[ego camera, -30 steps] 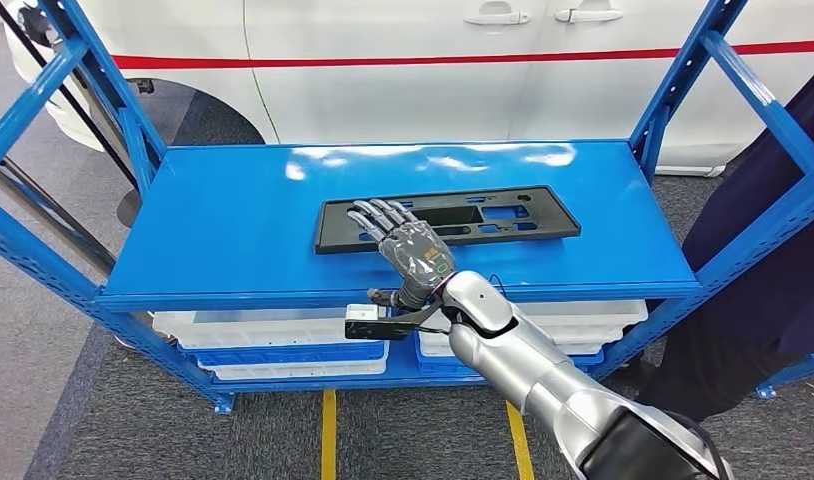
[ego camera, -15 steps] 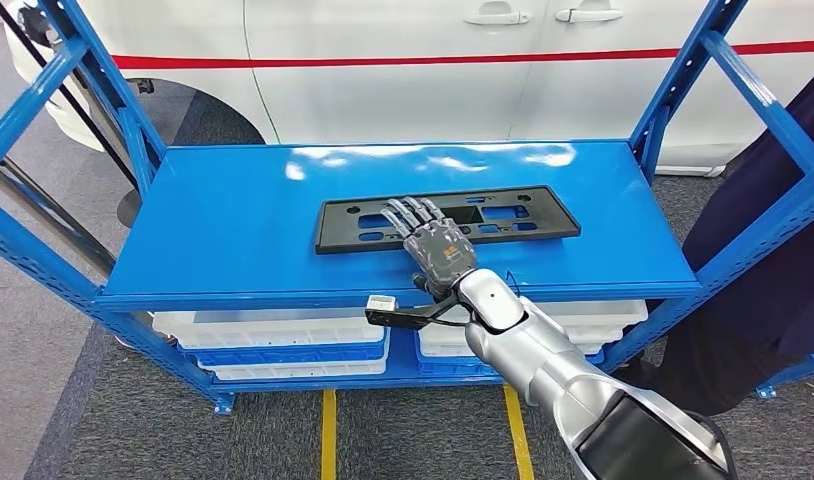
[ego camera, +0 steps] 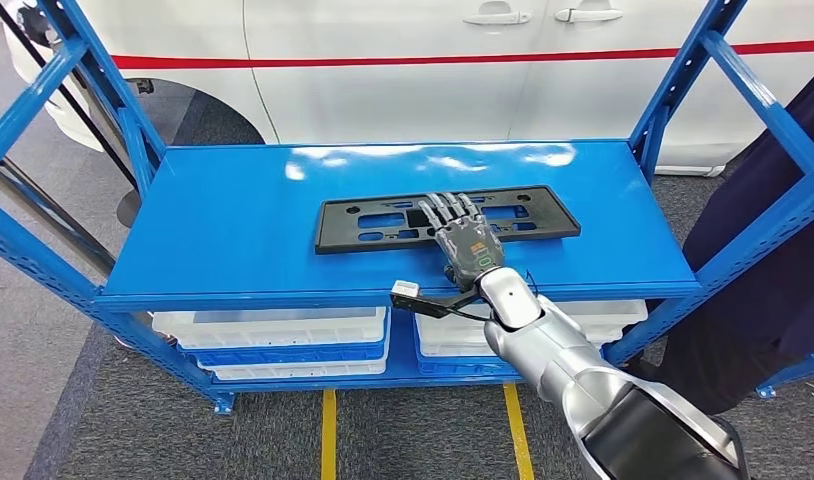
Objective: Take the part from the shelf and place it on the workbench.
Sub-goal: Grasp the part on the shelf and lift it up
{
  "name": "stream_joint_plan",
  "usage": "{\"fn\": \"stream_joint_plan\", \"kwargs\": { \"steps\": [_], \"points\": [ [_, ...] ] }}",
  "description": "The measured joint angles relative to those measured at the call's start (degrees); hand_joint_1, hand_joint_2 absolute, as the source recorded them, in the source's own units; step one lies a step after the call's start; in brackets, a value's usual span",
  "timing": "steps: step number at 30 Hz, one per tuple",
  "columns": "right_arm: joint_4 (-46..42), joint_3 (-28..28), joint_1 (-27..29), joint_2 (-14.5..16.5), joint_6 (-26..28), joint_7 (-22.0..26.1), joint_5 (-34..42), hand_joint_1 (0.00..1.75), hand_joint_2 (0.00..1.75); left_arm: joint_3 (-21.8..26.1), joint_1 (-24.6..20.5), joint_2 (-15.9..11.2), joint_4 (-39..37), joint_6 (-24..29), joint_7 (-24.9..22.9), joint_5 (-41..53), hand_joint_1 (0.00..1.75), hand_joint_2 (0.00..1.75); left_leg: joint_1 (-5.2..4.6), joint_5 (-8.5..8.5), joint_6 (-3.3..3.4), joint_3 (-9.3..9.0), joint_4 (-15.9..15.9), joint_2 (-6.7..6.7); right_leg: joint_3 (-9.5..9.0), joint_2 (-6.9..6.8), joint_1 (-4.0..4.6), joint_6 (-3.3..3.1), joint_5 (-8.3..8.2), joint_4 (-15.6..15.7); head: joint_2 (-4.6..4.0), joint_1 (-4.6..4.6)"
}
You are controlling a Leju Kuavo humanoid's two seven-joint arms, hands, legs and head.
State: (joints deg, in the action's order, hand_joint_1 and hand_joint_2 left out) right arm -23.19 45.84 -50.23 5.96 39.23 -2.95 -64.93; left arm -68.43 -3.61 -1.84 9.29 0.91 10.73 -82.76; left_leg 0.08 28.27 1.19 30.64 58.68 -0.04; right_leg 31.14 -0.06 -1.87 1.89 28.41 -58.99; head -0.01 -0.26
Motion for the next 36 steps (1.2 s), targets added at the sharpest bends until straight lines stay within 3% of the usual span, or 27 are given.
{"fn": "stream_joint_plan", "kwargs": {
  "steps": [9, 13, 14, 17, 18, 36],
  "points": [
    [1.3, -0.4, 0.0, 0.5, -0.3, 1.2, -1.0, 0.00, 1.75, -0.2, -0.2, 0.1, 0.0, -0.2, 0.1, 0.7, 0.00, 0.00, 0.00, 0.00, 0.00, 0.01, 0.0, 0.01, 0.00, 0.03, 0.01, 0.00, 0.00, 0.0, 0.01, 0.00],
    [1.6, -0.4, 0.0, 1.7, -1.3, 1.6, -1.0, 0.28, 1.75, -0.5, -0.4, 0.2, 0.0, -0.3, 0.4, 0.8, 0.00, 0.00, 0.00, 0.00, 0.00, 0.01, 0.0, 0.01, 0.00, 0.02, 0.01, 0.00, 0.00, 0.0, -0.01, 0.00],
    [1.7, -0.4, 0.0, 2.0, -1.6, 1.8, -1.0, 0.52, 1.75, -0.5, -0.4, 0.3, 0.0, -0.3, 0.4, 0.8, 0.00, 0.00, 0.00, 0.00, 0.00, 0.01, 0.0, 0.01, 0.00, 0.02, 0.01, 0.00, 0.00, 0.0, -0.01, 0.00],
    [1.9, -0.4, 0.0, 2.6, -2.1, 2.1, -1.0, 1.58, 1.75, -0.5, -0.5, 0.4, 0.0, -0.3, 0.4, 0.8, 0.00, 0.00, 0.00, 0.00, 0.00, 0.01, 0.0, 0.00, 0.00, 0.02, 0.01, 0.00, 0.00, 0.0, 0.01, 0.00],
    [1.9, -0.4, 0.0, 2.8, -2.1, 2.2, -1.0, 1.71, 1.75, -0.5, -0.5, 0.4, 0.0, -0.3, 0.4, 0.8, 0.00, 0.00, 0.00, 0.00, 0.00, 0.01, 0.0, 0.00, 0.00, 0.02, 0.00, 0.00, 0.00, 0.0, 0.01, 0.00],
    [2.4, -0.6, 0.0, 4.6, -2.8, 4.6, -0.2, 1.73, 1.75, -0.5, -0.4, 0.8, 0.0, -0.3, 0.4, -0.5, 0.00, 0.00, 0.00, 0.00, 0.00, 0.02, 0.0, 0.00, 0.00, 0.01, 0.00, 0.00, 0.00, 0.0, 0.00, 0.00]
  ]
}}
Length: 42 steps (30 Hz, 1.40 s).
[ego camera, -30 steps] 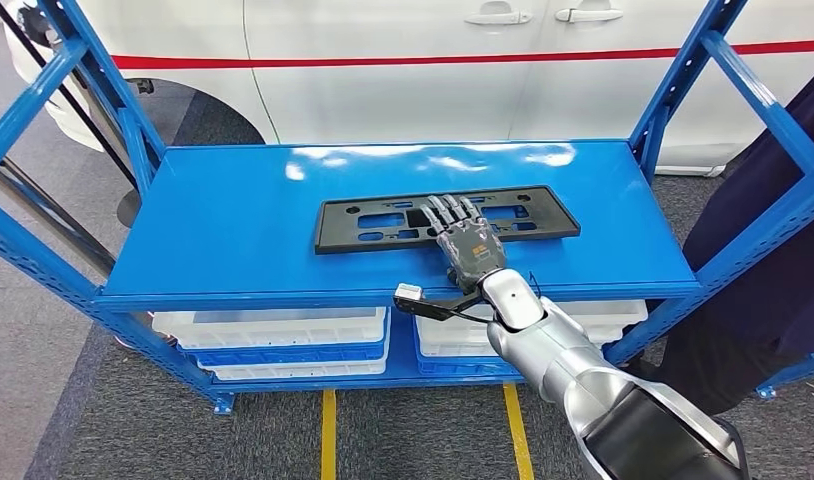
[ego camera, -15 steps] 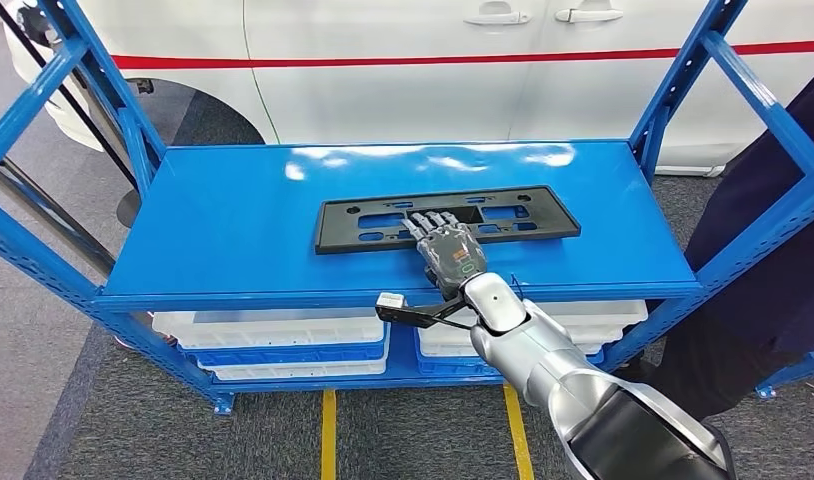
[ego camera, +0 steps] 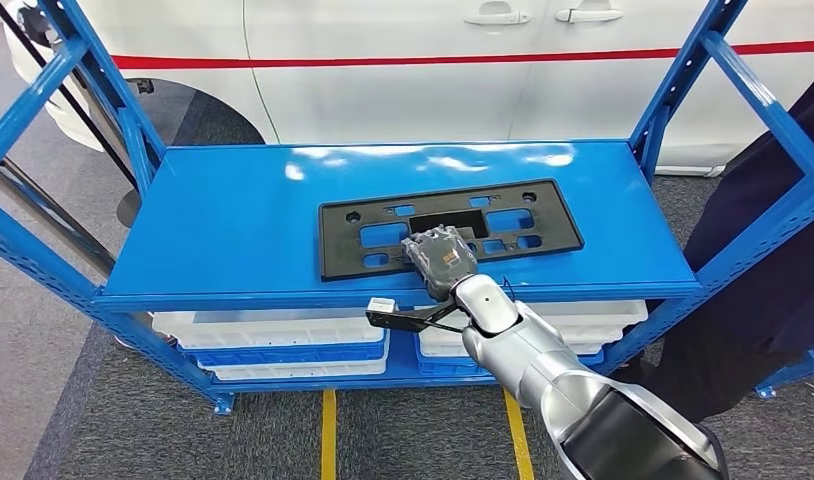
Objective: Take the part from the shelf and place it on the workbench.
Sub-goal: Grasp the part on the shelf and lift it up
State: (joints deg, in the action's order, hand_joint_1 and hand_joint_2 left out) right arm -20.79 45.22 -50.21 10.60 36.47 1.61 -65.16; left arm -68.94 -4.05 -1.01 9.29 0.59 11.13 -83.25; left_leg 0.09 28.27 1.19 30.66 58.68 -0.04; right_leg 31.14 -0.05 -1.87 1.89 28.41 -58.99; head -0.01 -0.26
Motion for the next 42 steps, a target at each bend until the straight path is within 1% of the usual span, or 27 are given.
{"fn": "stream_joint_plan", "kwargs": {
  "steps": [7, 12, 13, 16, 17, 24, 29, 42],
  "points": [
    [0.0, -0.2, 0.0, 0.2, 0.1, 0.8, 0.4, 1.75, 1.75, 0.1, 0.0, 0.1, 0.0, -0.1, 0.1, -0.5, 0.00, 0.00, 0.00, 0.00, 0.00, 0.00, 0.0, 0.00, 0.00, 0.00, 0.00, 0.00, 0.00, 0.0, 0.00, 0.00],
    [0.0, -0.3, 0.0, 0.3, 0.1, 0.9, 0.4, 1.74, 1.75, 0.1, 0.0, 0.1, 0.0, -0.8, 1.0, -0.5, 0.00, 0.00, 0.00, 0.00, 0.00, 0.00, 0.0, 0.00, 0.00, 0.00, 0.00, 0.00, 0.00, 0.0, 0.01, 0.00],
    [0.0, -0.3, 0.0, 0.3, 0.2, 1.0, 0.5, 1.56, 1.75, 0.1, 0.0, 0.1, 0.0, -1.0, 1.1, -0.5, 0.00, 0.00, 0.00, 0.00, 0.00, 0.00, 0.0, 0.00, 0.00, 0.00, 0.00, 0.00, 0.00, 0.0, 0.01, 0.00],
    [0.0, -0.7, 0.0, 0.3, 0.6, 1.3, 0.7, 0.26, 1.75, 0.1, 0.0, 0.1, 0.0, -1.1, 1.3, -0.5, 0.00, 0.00, 0.00, 0.00, 0.00, 0.00, 0.0, 0.00, 0.00, 0.00, 0.00, 0.00, 0.00, 0.0, -0.01, 0.00],
    [0.0, -0.8, 0.1, 0.3, 0.8, 1.6, 0.7, 0.00, 1.75, 0.1, 0.0, 0.1, 0.0, -1.1, 1.3, -0.5, 0.00, 0.00, 0.00, 0.00, 0.00, 0.00, 0.0, 0.00, 0.00, 0.00, 0.00, 0.00, 0.00, 0.0, -0.01, 0.00],
    [-0.3, -2.2, 0.3, 0.5, 2.9, 4.4, 1.8, 0.00, 1.75, 0.1, 0.0, 0.1, 0.0, -1.0, 1.1, -0.4, 0.00, 0.00, 0.00, 0.00, 0.00, -0.01, 0.0, 0.00, 0.00, 0.01, 0.00, 0.00, 0.00, 0.0, 0.01, 0.00],
    [-0.7, -3.0, 0.6, 0.5, 3.1, 5.7, 2.5, 0.00, 1.75, 0.1, 0.0, 0.1, 0.0, -1.0, 1.1, 0.0, 0.00, 0.00, 0.00, -0.01, -0.01, -0.01, 0.0, 0.00, 0.00, 0.01, 0.00, -0.01, -0.01, 0.0, -0.01, 0.00],
    [-1.0, -3.6, 0.8, 0.5, 3.0, 6.1, 2.6, 0.00, 1.75, 0.0, 0.0, 0.1, 0.0, -1.1, 1.2, 0.4, 0.00, 0.00, 0.00, -0.01, -0.01, -0.01, 0.0, 0.00, 0.01, 0.01, 0.00, -0.01, -0.01, 0.0, -0.01, 0.00]
  ]
}}
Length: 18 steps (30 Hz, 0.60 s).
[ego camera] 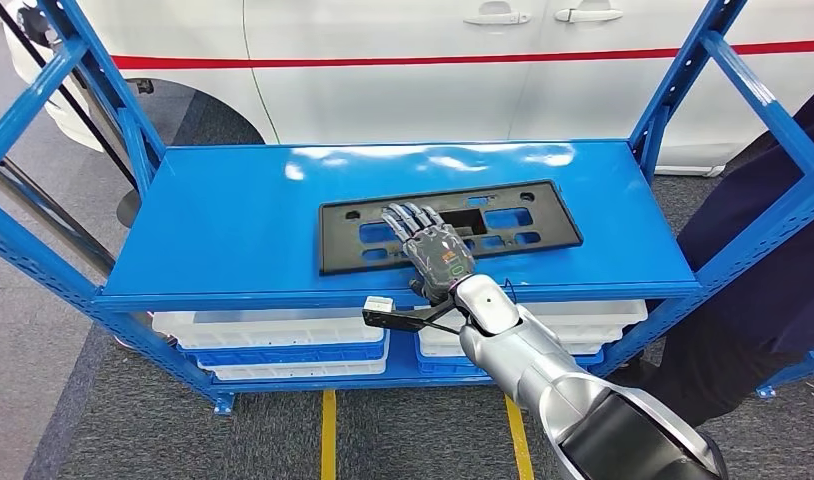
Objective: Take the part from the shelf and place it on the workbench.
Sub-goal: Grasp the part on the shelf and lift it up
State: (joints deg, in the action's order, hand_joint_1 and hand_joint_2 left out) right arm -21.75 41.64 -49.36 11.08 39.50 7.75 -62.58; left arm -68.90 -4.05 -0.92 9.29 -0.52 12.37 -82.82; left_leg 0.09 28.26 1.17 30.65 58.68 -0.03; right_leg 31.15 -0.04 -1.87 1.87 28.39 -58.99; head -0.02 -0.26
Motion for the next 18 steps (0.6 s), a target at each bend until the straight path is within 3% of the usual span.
{"fn": "stream_joint_plan", "kwargs": {
  "steps": [18],
  "points": [
    [0.0, -0.6, 0.0, -0.1, -0.7, -0.2, 0.0, 0.00, 1.75, -0.5, 0.0, 0.0, 0.0, -0.9, -0.2, 0.0, 0.00, 0.00, 0.00, 0.00, 0.00, 0.00, 0.0, 0.00, 0.01, 0.00, 0.00, 0.00, 0.00, 0.0, 0.00, 0.00]
  ]
}}
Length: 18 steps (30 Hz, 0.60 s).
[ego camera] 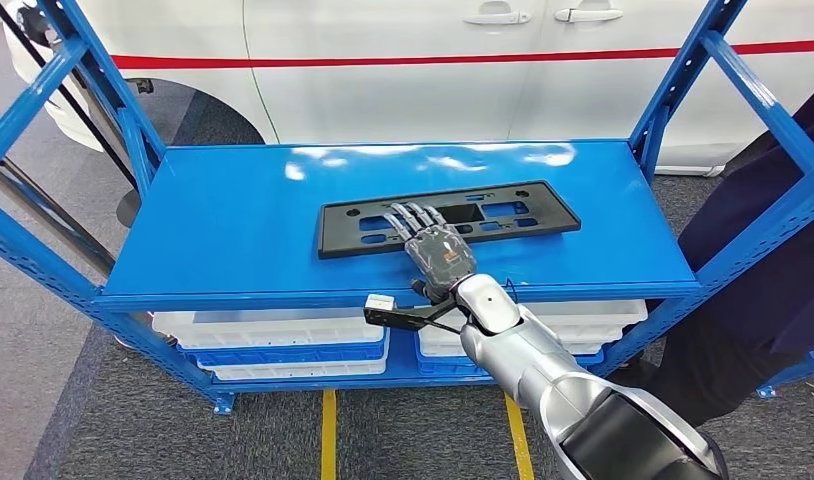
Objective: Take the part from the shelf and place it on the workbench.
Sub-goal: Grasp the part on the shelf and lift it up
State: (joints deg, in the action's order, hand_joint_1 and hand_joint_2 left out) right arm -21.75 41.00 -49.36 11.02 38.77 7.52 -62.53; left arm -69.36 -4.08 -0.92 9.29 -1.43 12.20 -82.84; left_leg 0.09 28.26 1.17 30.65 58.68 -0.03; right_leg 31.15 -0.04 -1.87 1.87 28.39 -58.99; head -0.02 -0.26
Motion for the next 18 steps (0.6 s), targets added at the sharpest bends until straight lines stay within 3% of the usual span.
{"fn": "stream_joint_plan", "kwargs": {
  "steps": [7, 11, 13, 15, 17, 18],
  "points": [
    [0.0, -0.1, 0.0, 0.0, 0.4, -0.2, -0.1, 0.00, 1.75, -0.2, 0.0, 0.0, 0.0, -0.7, 0.0, 0.0, 0.00, 0.00, -0.11, 0.03, 0.04, 0.06, 0.2, 0.00, -0.01, 0.00, -0.12, 0.08, -0.09, 0.1, 0.01, 0.00],
    [-0.3, -0.2, 0.0, 0.0, 0.4, -0.3, -0.3, 0.00, 1.75, -0.2, -0.1, -0.1, 0.0, -1.0, 0.1, 0.0, 0.00, 0.00, -0.10, -0.43, 0.76, 0.11, -0.3, 0.11, -0.01, 0.00, -0.38, 0.69, -0.43, 0.6, 0.00, 0.00],
    [-0.5, -0.2, -0.1, 0.0, 0.4, -0.3, -0.4, 0.00, 1.75, -0.2, -0.1, 0.0, 0.0, -1.1, 0.1, 0.0, 0.00, 0.00, 0.22, -1.11, 1.38, -0.27, -1.5, 0.38, 1.02, 0.01, -0.14, 0.66, 0.98, -1.5, 0.00, -0.01],
    [-0.6, -0.2, 0.0, 0.0, 0.5, -0.3, -0.5, 0.00, 1.75, -0.2, -0.1, 0.0, 0.0, -1.1, 0.2, 0.0, 0.00, 0.00, 0.24, -1.37, 1.71, -0.36, -2.0, 0.59, 4.53, 0.05, 0.11, 0.40, 4.00, -8.1, -0.01, -0.01],
    [-0.6, -0.2, 0.4, -0.1, 0.4, -0.4, -0.5, 0.00, 0.87, -0.2, -0.1, 0.1, 0.0, -1.2, 0.2, -0.1, 0.00, 0.00, 0.14, -1.24, 1.76, -0.35, -2.0, 0.60, 8.61, 0.06, 0.16, 0.32, 5.44, -14.9, 0.00, -0.01],
    [-0.6, -0.2, 0.6, -0.2, 0.3, -0.4, -0.5, 0.00, 0.44, -0.2, -0.1, 0.0, 0.0, -1.3, 0.2, -0.1, 0.00, 0.00, 0.12, -1.09, 1.71, -0.45, -1.9, 0.57, 9.60, 0.05, 0.15, 0.27, 4.61, -15.8, 0.00, -0.01]
  ]
}}
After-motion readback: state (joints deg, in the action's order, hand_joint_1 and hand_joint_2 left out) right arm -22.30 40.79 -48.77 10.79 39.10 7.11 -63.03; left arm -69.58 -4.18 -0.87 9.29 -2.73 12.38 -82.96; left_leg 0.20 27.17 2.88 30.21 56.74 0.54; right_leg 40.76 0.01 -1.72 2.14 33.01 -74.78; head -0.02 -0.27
